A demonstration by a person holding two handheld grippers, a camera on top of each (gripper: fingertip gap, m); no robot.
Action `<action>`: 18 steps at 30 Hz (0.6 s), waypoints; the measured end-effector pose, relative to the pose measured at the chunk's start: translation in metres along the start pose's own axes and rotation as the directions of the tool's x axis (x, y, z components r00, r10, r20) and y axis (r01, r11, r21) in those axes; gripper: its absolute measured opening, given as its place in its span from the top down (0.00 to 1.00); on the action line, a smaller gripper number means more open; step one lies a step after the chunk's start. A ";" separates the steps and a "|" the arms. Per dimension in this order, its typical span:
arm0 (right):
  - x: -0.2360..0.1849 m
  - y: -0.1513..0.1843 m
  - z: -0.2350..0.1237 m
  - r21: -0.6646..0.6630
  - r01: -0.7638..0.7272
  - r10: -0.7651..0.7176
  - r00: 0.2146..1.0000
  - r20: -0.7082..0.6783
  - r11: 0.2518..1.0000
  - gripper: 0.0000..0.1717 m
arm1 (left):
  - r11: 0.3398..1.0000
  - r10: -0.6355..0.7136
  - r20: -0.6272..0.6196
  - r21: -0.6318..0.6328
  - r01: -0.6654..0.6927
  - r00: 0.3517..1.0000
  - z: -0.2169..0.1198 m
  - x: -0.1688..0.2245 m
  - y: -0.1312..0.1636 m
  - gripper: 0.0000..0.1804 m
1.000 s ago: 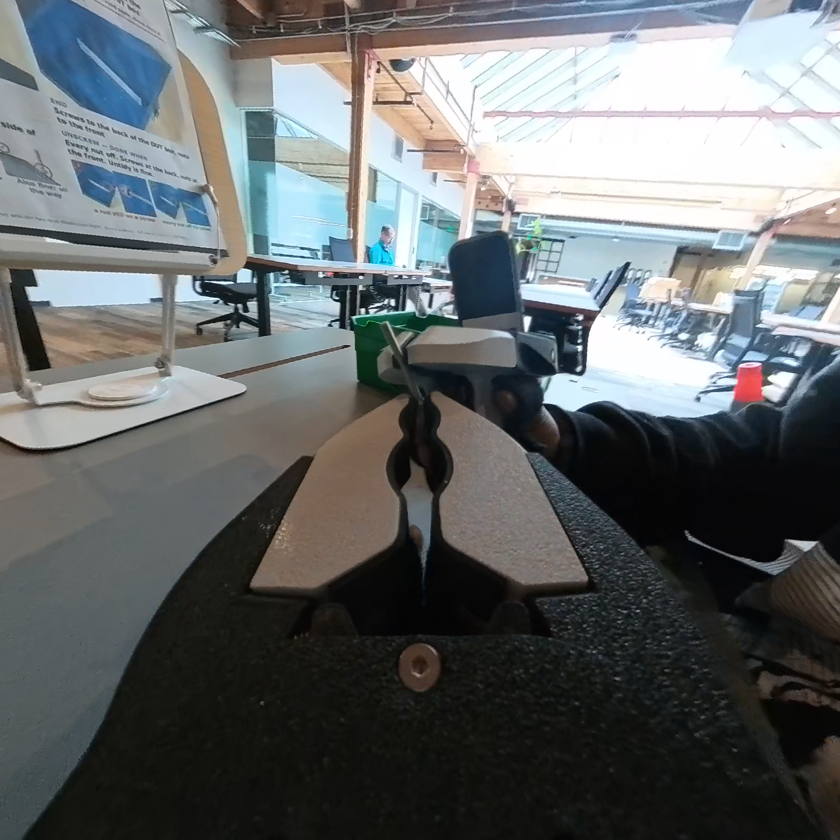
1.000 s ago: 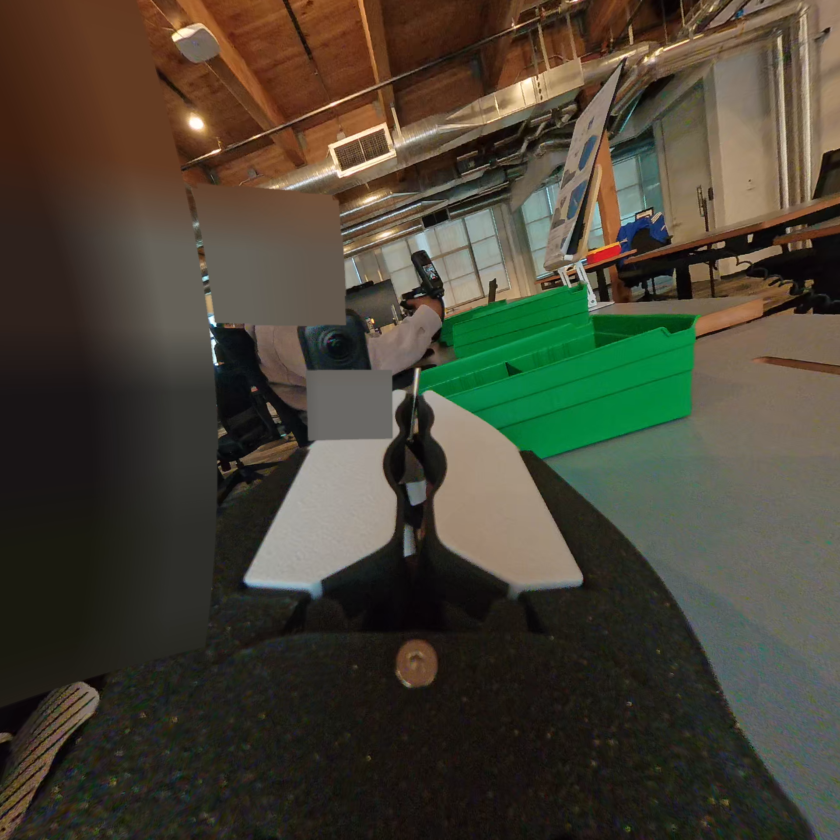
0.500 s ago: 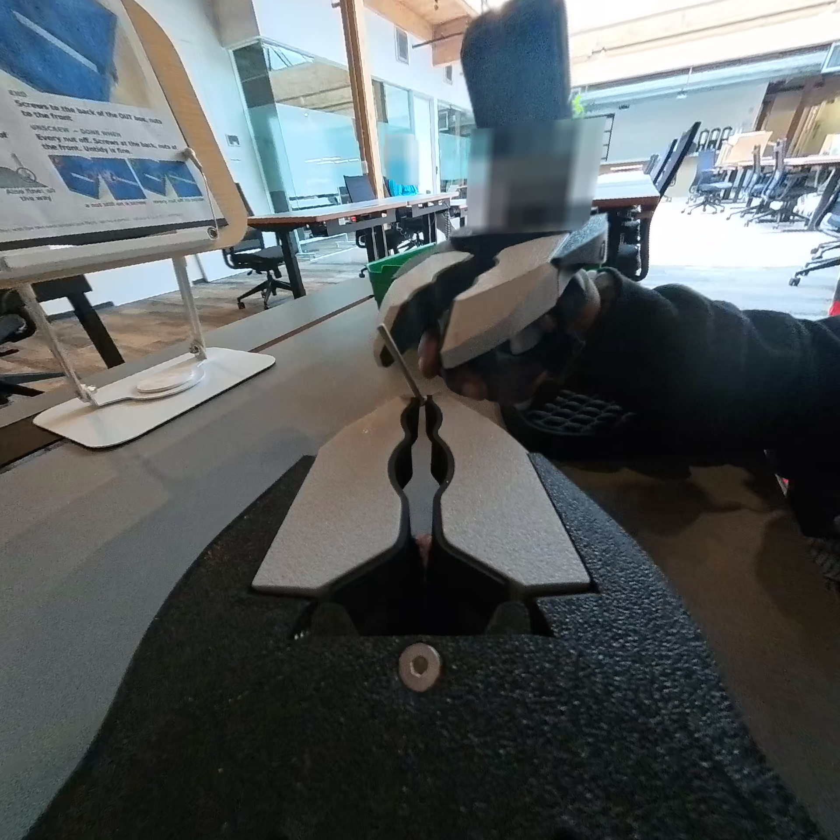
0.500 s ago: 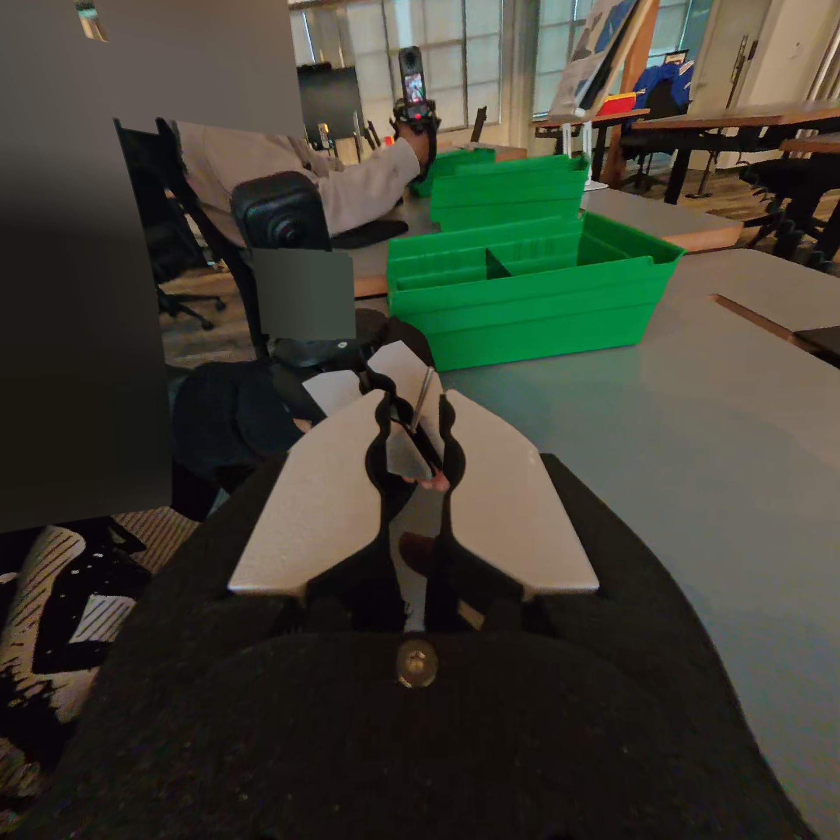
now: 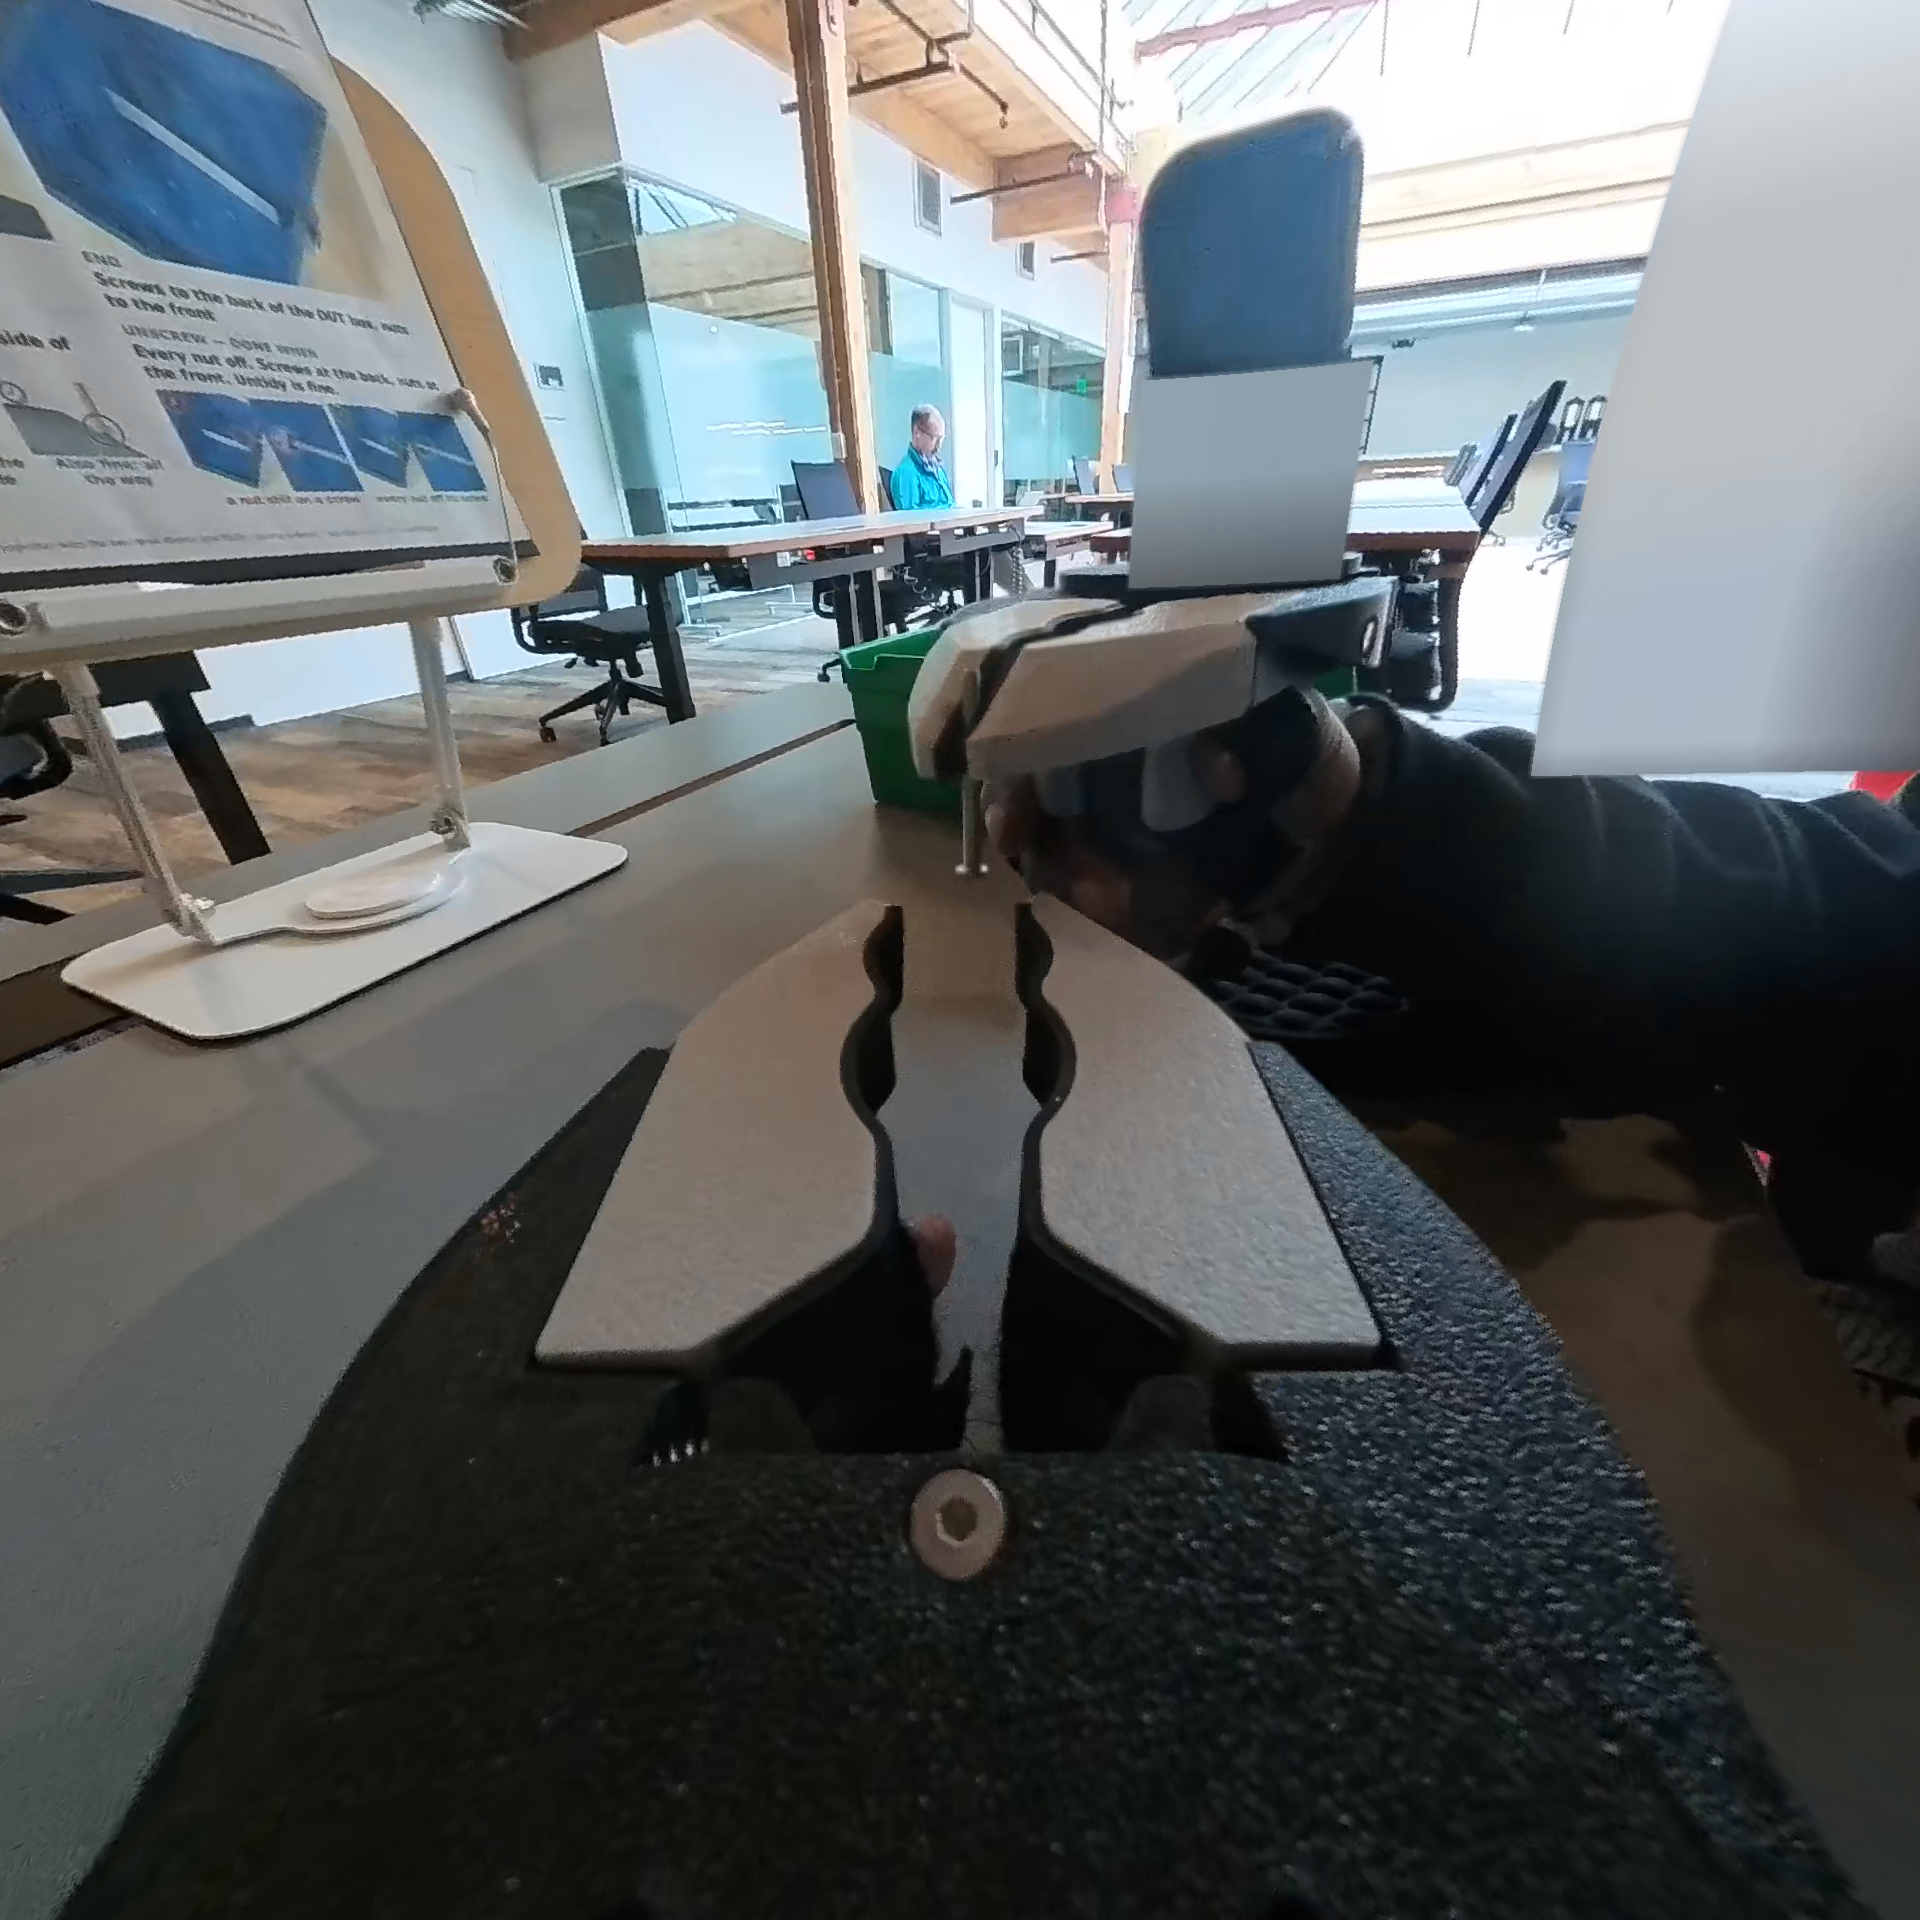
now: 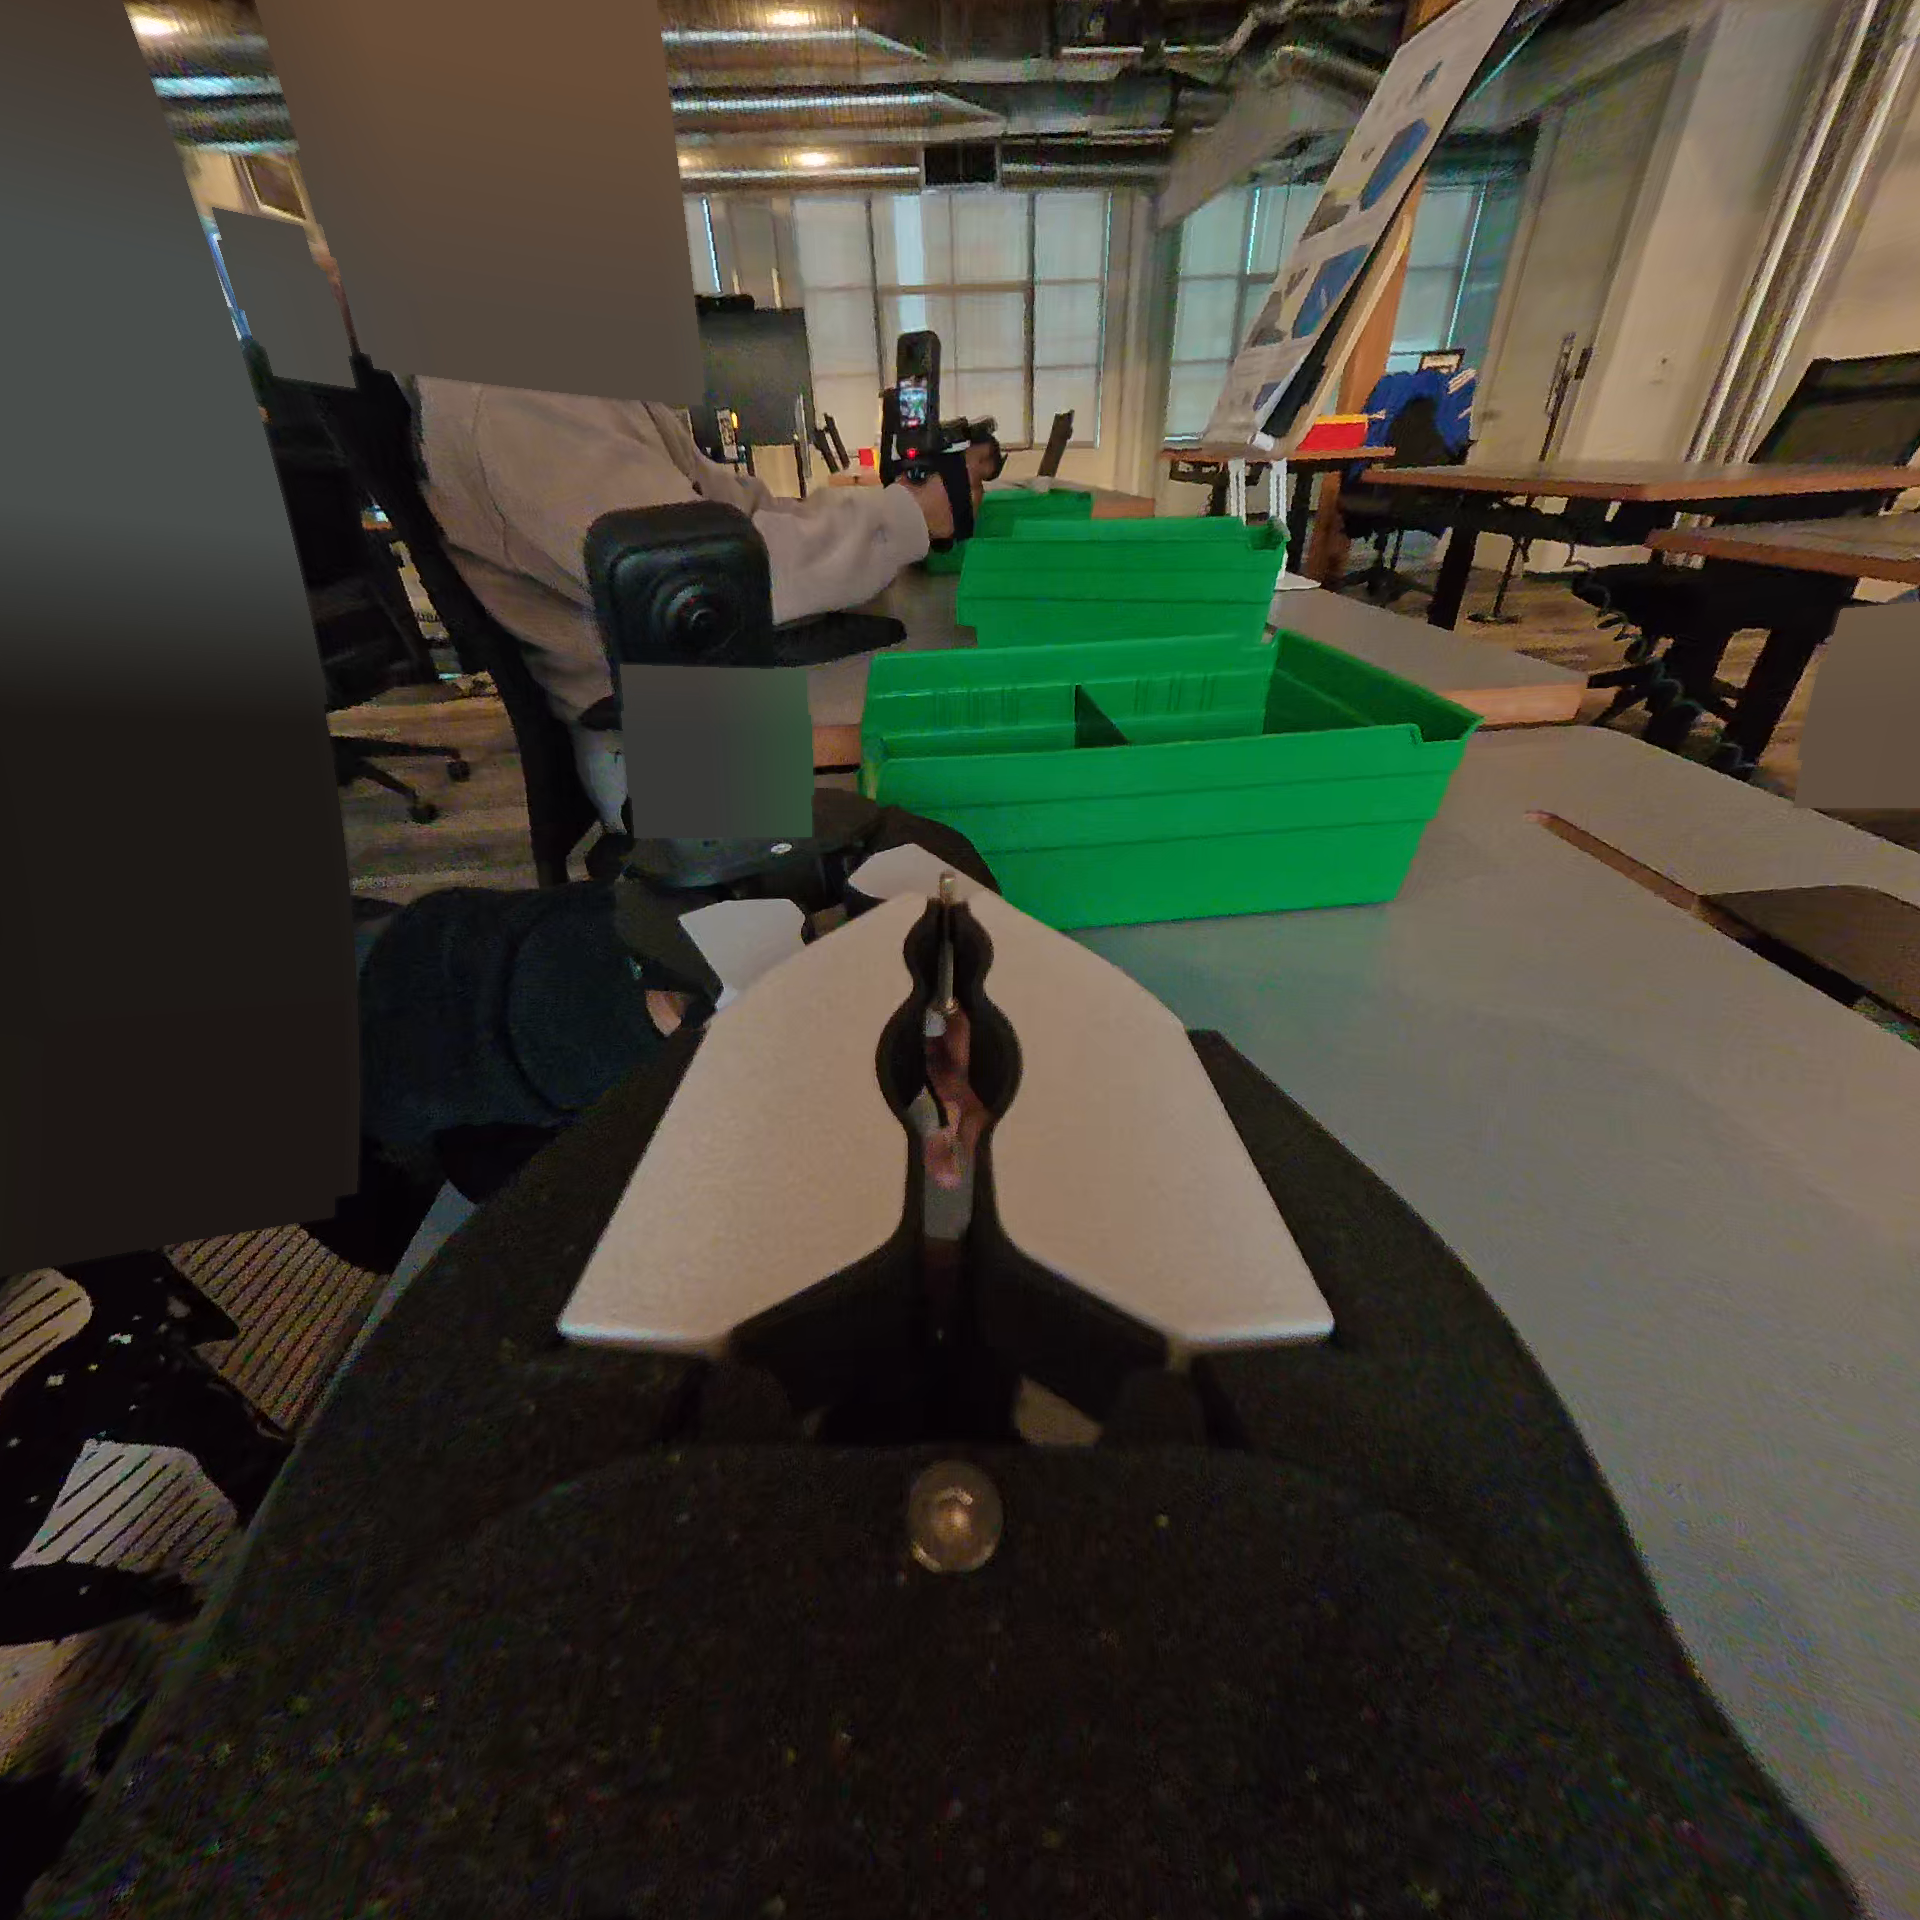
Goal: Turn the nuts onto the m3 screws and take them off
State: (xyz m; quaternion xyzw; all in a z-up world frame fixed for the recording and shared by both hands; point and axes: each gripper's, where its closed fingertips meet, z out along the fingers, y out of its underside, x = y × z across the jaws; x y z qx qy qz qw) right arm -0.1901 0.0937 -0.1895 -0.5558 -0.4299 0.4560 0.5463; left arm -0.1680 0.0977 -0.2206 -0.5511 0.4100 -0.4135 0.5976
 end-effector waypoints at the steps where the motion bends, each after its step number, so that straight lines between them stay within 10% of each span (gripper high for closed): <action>1: -0.001 0.000 0.000 0.005 -0.003 0.003 1.000 0.009 1.000 1.00 | 1.000 -0.004 -0.004 -0.003 0.004 1.000 0.000 0.000 0.000 0.89; 18: -0.002 0.008 0.006 -0.002 0.009 -0.009 1.000 0.016 1.000 1.00 | 1.000 -0.017 -0.020 -0.025 0.016 1.000 0.003 0.002 0.004 0.94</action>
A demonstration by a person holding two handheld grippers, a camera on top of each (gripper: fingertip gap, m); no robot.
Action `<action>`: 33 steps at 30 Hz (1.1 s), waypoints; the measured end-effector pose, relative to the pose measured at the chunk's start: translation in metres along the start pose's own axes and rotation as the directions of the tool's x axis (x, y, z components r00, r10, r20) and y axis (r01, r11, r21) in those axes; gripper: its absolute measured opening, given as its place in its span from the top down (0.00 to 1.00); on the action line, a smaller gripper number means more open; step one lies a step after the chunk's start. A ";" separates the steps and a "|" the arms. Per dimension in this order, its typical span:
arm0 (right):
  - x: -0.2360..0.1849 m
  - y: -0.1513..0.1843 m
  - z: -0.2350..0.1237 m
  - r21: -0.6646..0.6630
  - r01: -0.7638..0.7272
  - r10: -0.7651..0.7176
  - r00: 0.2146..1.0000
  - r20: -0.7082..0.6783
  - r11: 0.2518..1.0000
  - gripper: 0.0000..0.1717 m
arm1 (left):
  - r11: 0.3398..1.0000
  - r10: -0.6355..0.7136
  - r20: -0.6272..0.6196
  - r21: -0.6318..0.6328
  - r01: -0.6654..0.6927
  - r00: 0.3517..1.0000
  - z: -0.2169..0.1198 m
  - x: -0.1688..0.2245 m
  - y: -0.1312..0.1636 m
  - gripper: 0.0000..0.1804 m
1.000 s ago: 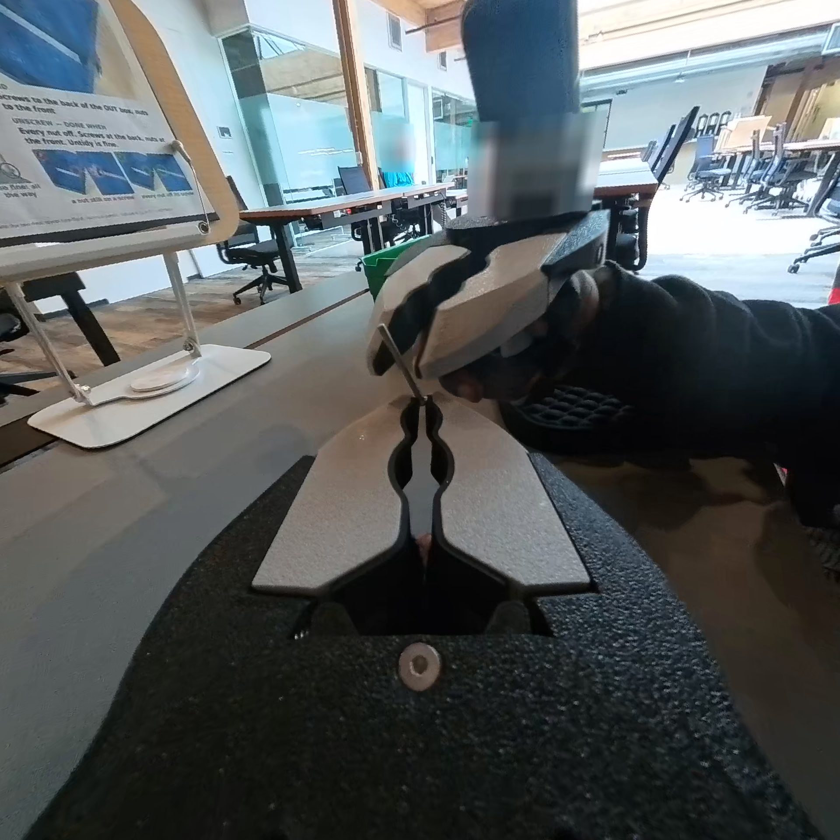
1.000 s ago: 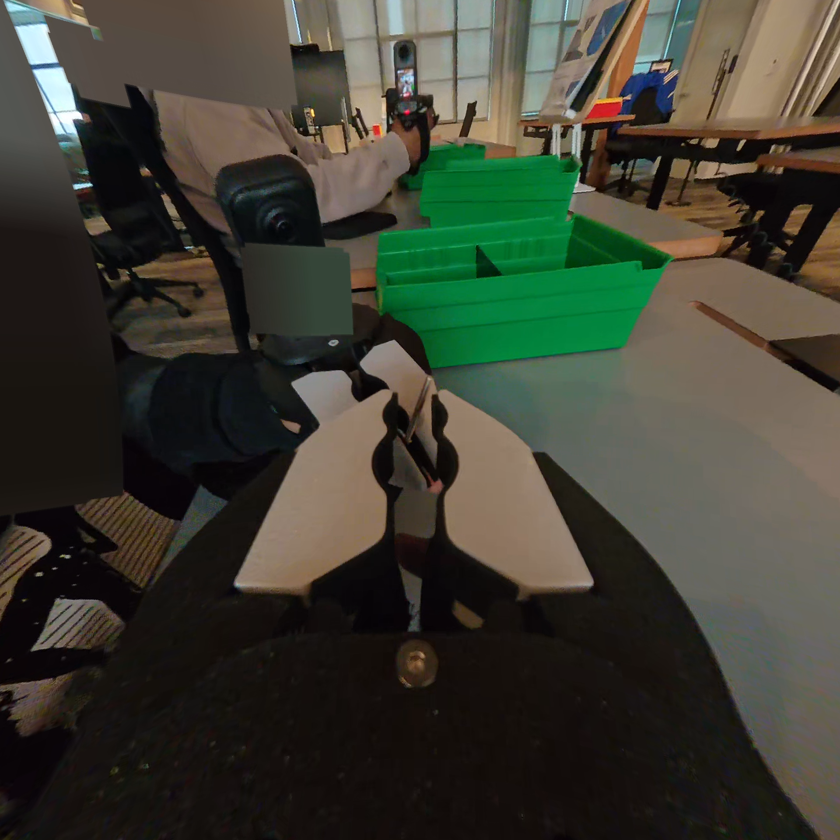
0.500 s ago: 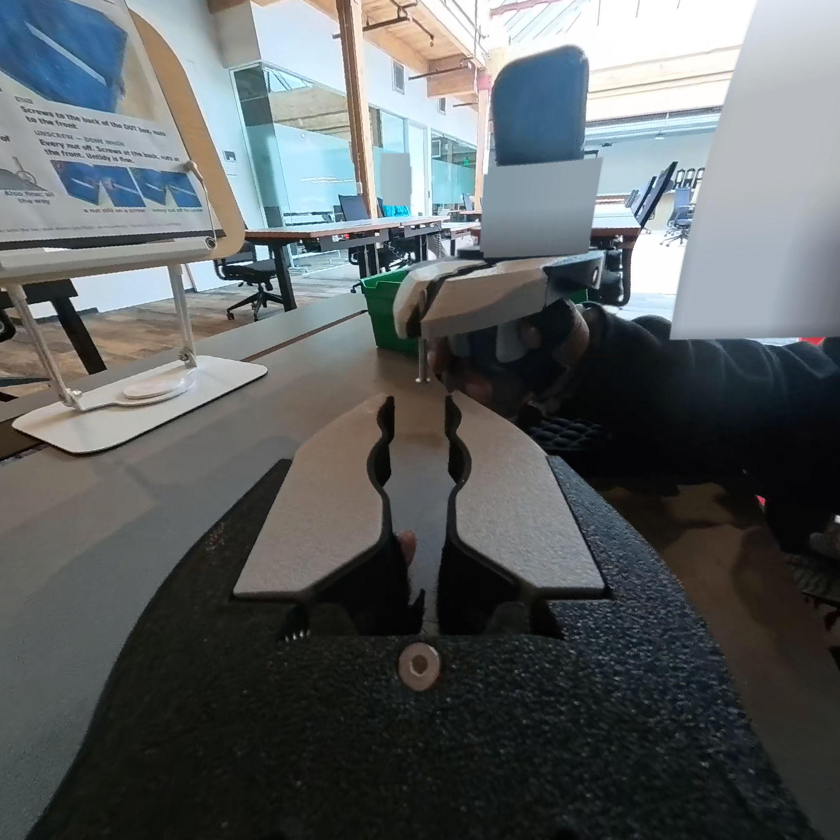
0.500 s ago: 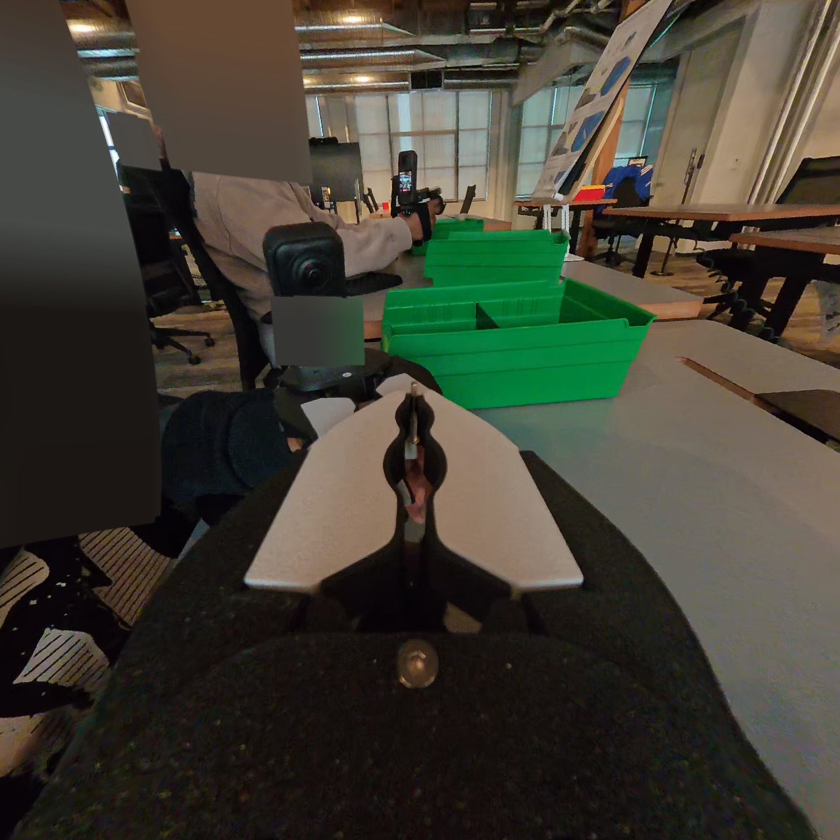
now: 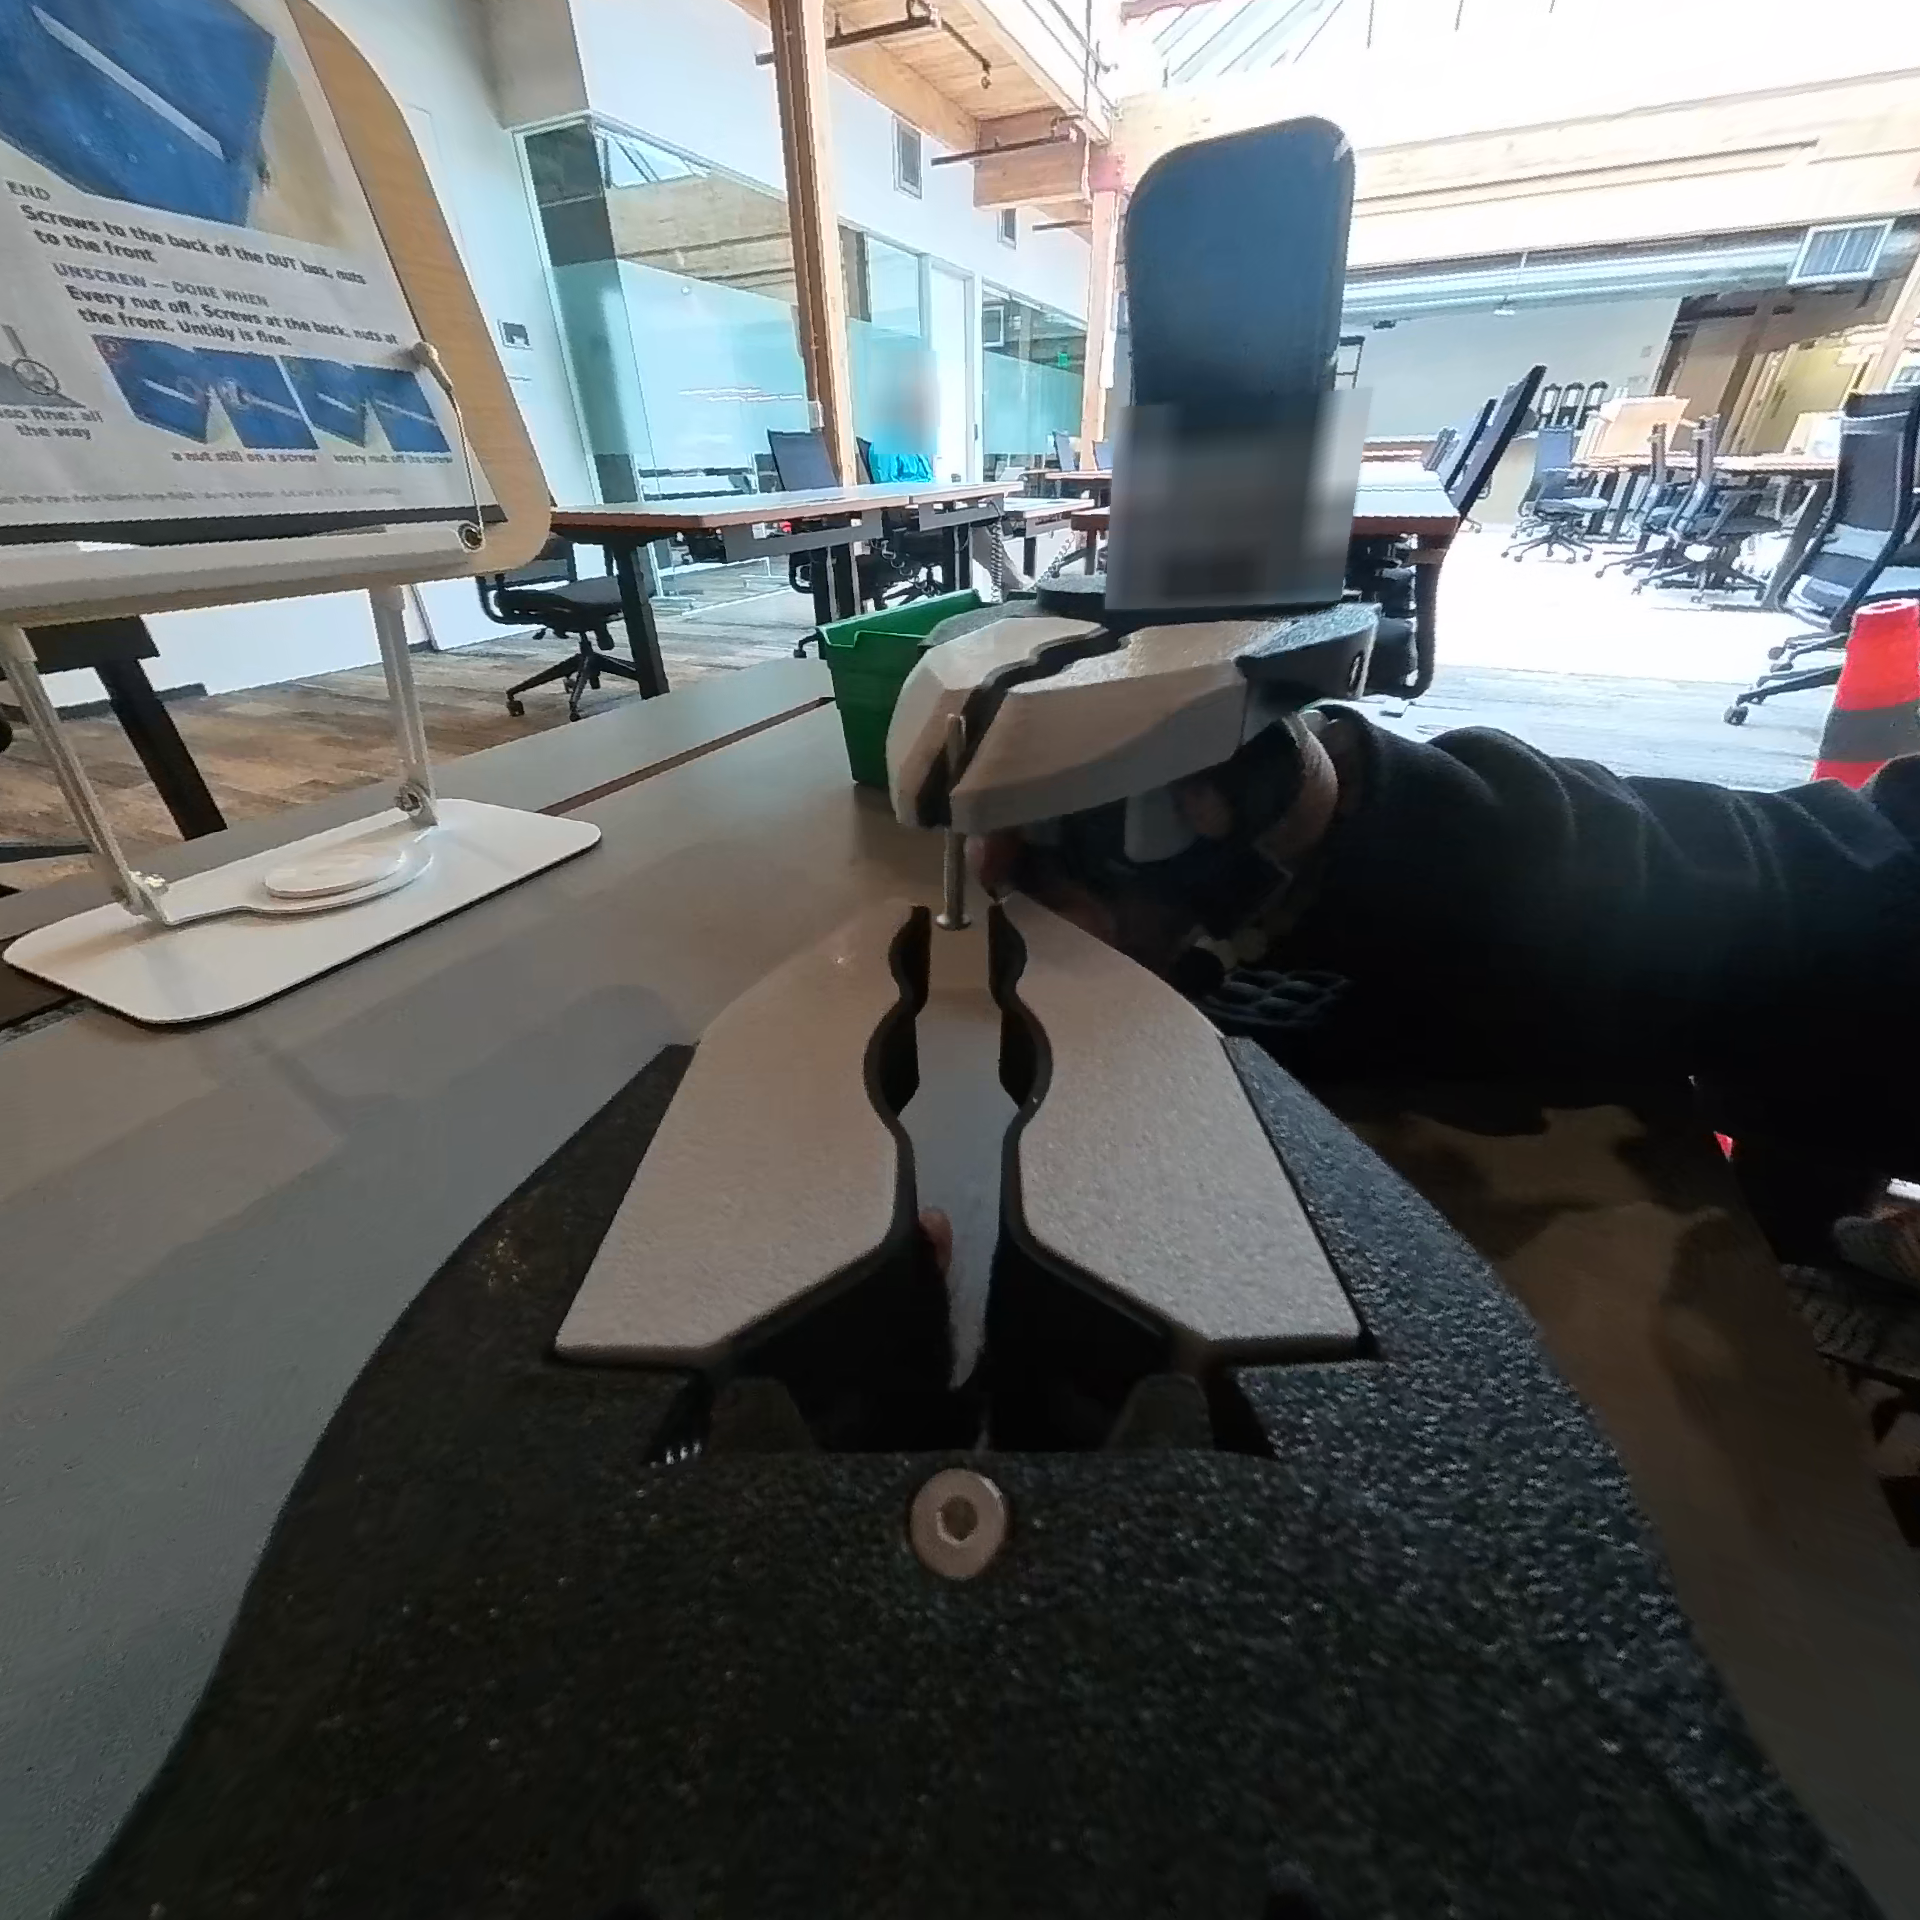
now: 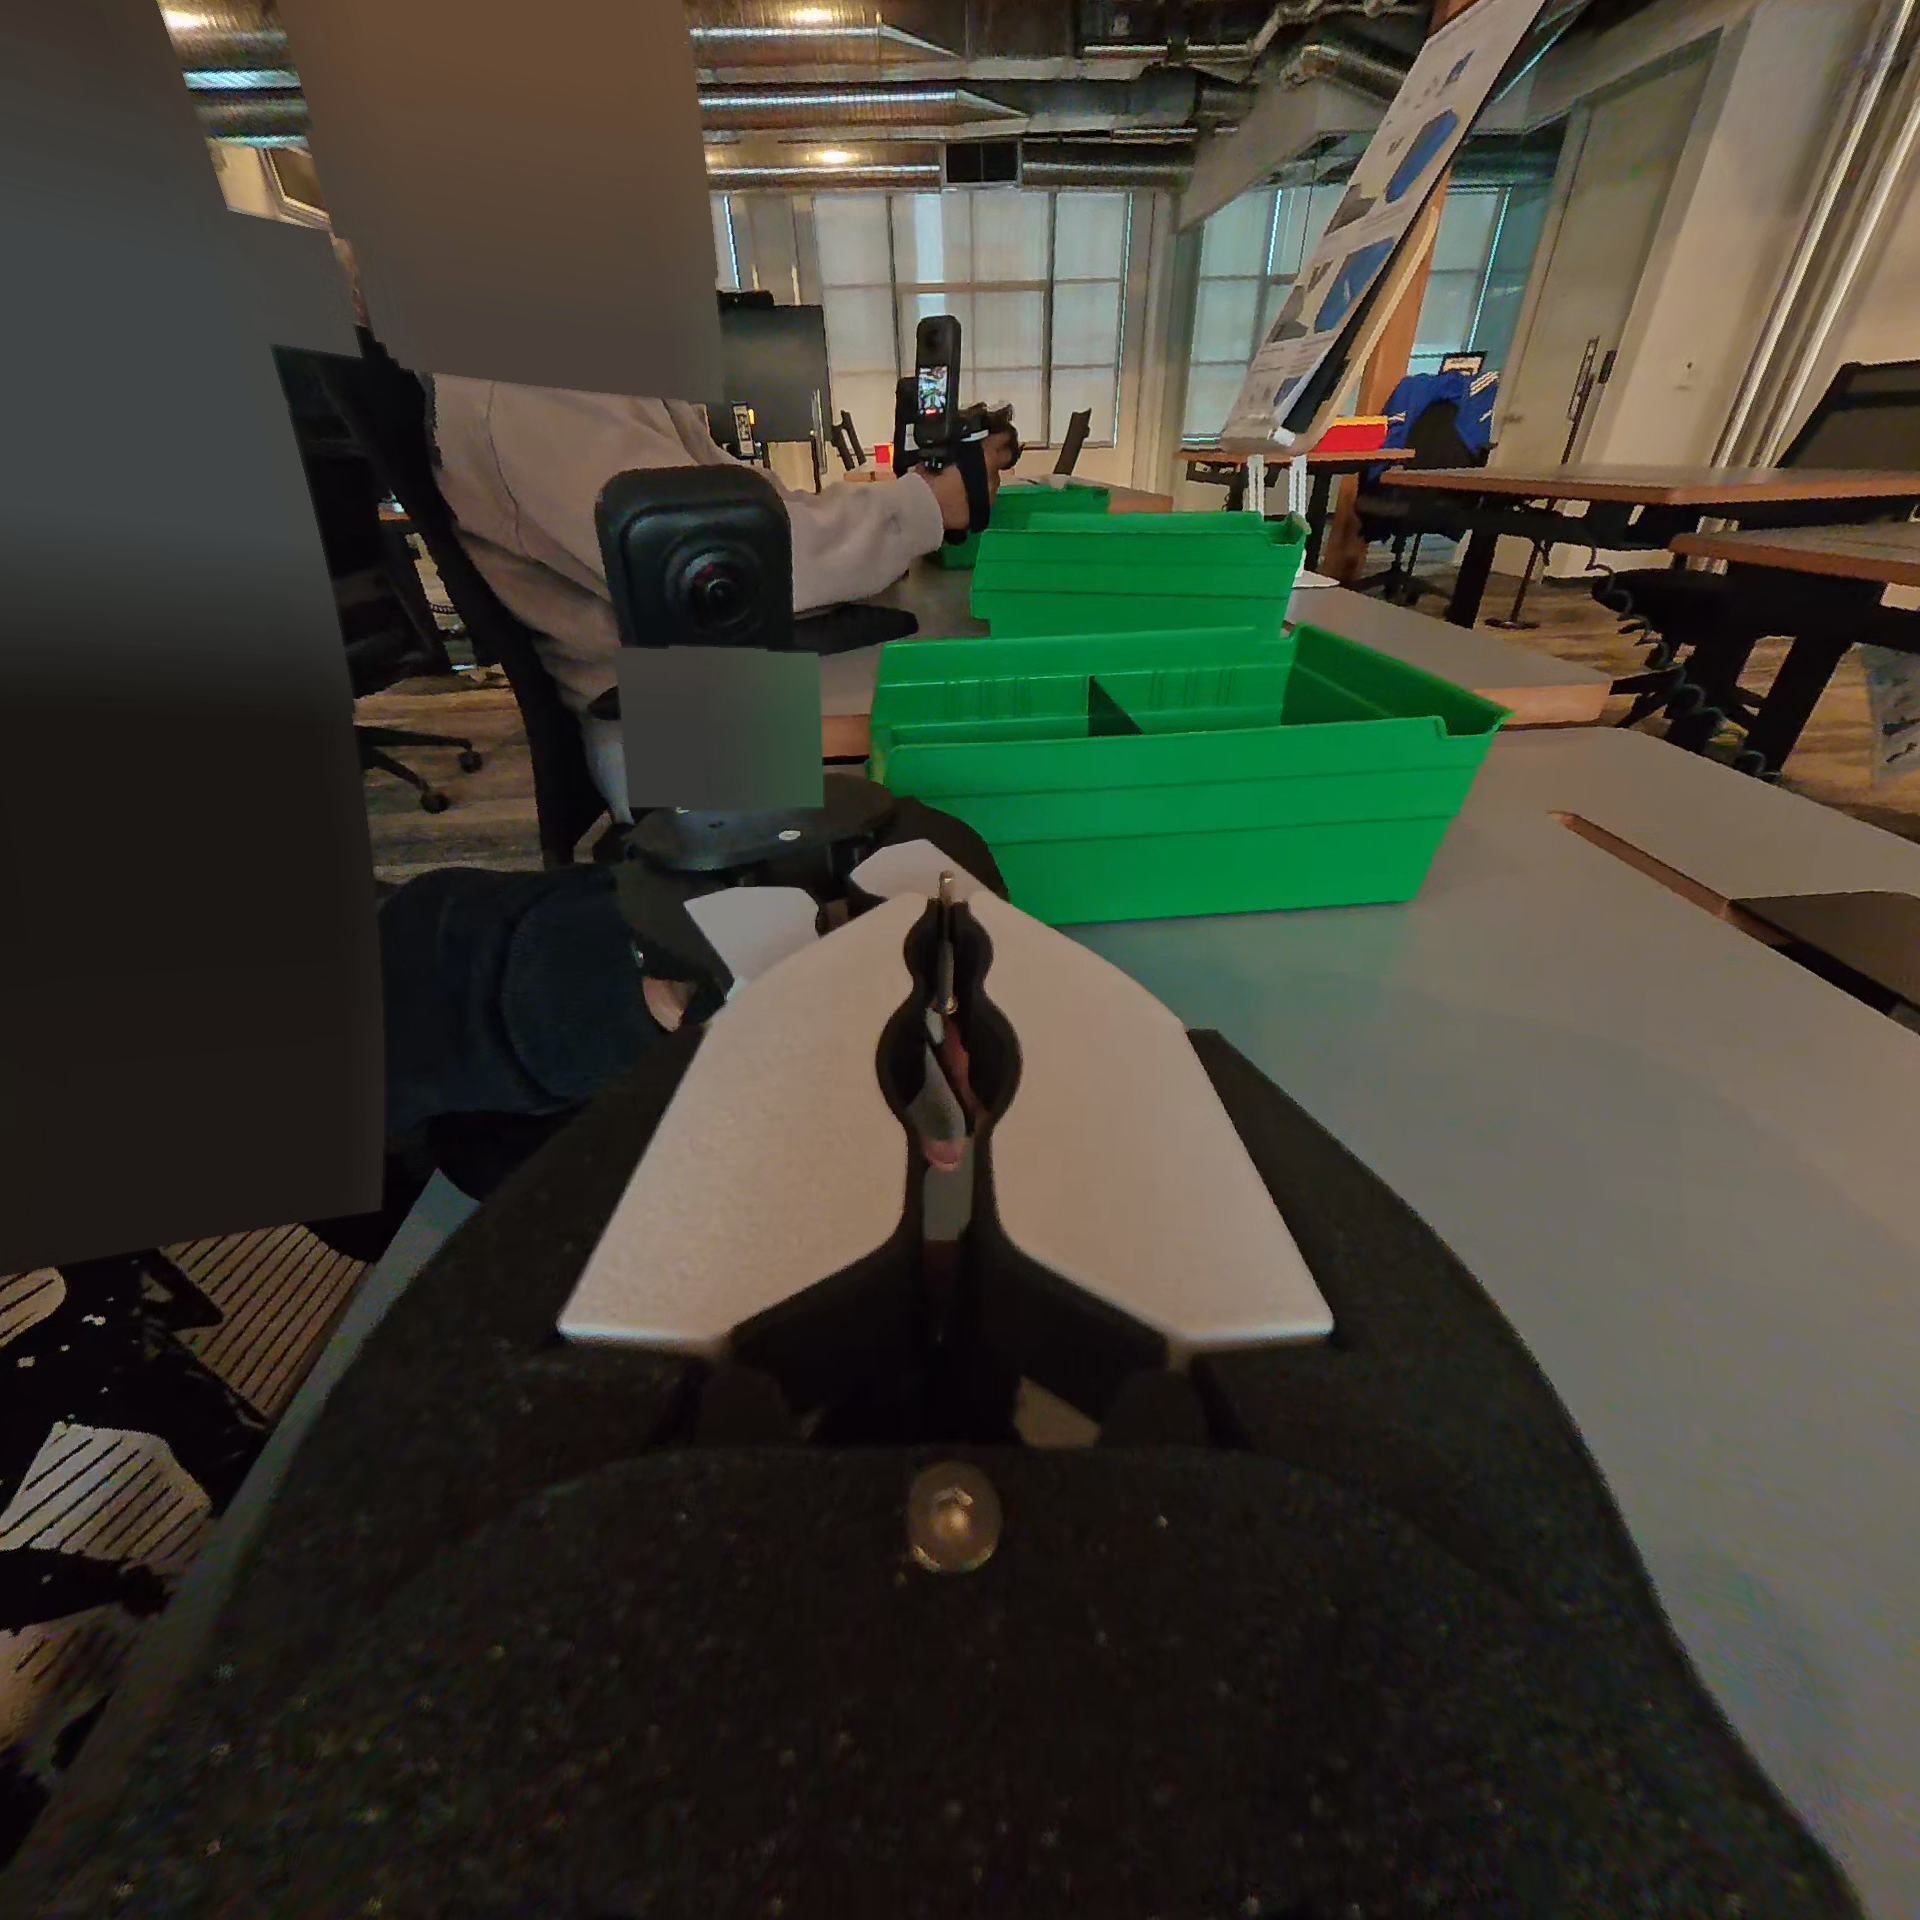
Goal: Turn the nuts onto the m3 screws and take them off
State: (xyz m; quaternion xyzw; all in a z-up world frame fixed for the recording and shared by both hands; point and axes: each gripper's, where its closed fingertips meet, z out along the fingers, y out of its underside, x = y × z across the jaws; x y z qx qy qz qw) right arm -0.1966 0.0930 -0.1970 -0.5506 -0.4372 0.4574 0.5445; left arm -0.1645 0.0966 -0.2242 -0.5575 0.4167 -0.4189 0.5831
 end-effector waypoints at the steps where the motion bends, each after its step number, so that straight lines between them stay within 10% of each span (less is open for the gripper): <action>1: 0.000 0.000 0.000 -0.003 0.003 -0.003 1.000 0.000 1.000 1.00 | 1.000 0.003 -0.002 -0.003 -0.003 1.000 0.000 0.000 0.000 0.95; 33: 0.004 -0.017 -0.009 0.092 -0.006 0.008 1.000 -0.028 0.996 0.93 | 0.999 -0.035 -0.012 0.009 0.035 0.999 0.000 -0.003 -0.001 0.99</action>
